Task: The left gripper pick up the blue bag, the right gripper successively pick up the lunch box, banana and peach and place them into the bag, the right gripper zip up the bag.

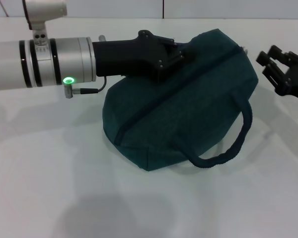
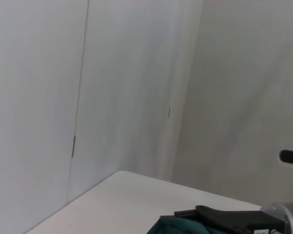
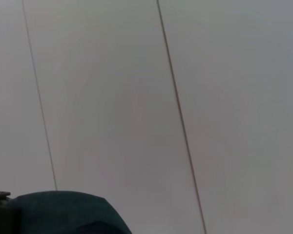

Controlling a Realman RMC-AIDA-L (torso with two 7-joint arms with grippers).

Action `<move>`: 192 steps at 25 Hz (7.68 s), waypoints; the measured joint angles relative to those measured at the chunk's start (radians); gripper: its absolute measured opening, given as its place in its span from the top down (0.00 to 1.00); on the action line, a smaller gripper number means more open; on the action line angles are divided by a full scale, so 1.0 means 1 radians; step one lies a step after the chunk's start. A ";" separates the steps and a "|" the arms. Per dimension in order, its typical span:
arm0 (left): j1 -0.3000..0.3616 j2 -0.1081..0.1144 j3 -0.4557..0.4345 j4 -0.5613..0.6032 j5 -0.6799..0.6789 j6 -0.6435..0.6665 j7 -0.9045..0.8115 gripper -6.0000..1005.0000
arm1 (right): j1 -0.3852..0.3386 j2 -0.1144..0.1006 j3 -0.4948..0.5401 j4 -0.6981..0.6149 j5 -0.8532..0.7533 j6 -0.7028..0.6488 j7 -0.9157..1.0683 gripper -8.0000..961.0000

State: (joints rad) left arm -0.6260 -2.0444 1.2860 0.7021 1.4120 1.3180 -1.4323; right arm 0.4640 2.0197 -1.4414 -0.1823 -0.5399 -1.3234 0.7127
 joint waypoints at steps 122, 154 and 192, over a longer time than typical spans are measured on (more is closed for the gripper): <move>-0.037 -0.026 -0.055 0.017 0.140 -0.072 -0.138 0.83 | 0.024 0.006 -0.050 -0.050 -0.047 -0.010 0.091 0.97; -0.014 -0.017 -0.092 0.007 0.042 0.002 -0.065 0.94 | 0.012 0.002 -0.051 -0.004 -0.002 0.074 0.118 0.97; 0.133 -0.036 -0.217 0.008 -0.111 0.241 0.005 0.81 | -0.032 -0.035 -0.049 -0.176 -0.123 -0.273 0.281 0.51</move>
State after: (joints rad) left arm -0.4934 -2.0803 1.0693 0.7102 1.3005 1.5592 -1.4272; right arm 0.4318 1.9844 -1.4907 -0.3582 -0.6631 -1.5965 0.9935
